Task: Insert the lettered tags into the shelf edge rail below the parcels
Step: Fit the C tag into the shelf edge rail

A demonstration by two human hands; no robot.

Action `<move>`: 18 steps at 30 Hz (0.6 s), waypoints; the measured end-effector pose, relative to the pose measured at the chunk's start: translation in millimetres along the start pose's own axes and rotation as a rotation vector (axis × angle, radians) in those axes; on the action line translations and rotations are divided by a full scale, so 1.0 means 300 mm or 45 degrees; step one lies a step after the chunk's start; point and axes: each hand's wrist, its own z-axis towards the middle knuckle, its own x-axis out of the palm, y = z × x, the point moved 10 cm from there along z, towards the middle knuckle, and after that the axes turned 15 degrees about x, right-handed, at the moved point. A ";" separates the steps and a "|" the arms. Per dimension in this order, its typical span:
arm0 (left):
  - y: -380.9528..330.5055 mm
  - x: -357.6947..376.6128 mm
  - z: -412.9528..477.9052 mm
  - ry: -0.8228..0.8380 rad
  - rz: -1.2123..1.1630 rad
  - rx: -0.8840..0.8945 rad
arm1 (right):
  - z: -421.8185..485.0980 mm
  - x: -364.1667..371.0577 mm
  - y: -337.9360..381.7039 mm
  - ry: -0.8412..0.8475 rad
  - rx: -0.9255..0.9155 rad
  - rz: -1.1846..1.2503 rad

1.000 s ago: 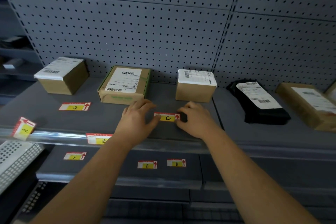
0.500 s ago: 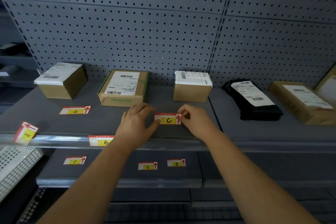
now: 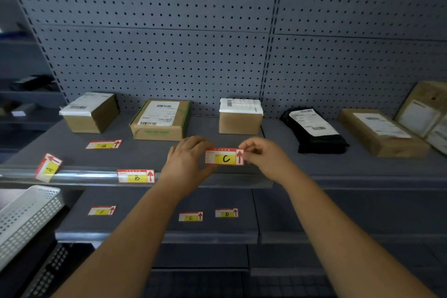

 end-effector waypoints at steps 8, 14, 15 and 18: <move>-0.133 -0.066 -0.094 -0.053 -0.054 0.087 | -0.281 -0.012 0.037 -0.214 -0.222 -0.400; -0.210 -0.108 -0.244 -0.053 -0.132 0.110 | -0.490 0.040 0.030 -0.344 -0.320 -0.488; -0.219 -0.107 -0.271 -0.042 -0.144 0.107 | -0.518 0.049 0.020 -0.346 -0.318 -0.464; -0.254 -0.104 -0.341 -0.039 -0.183 0.119 | -0.591 0.069 -0.018 -0.337 -0.282 -0.431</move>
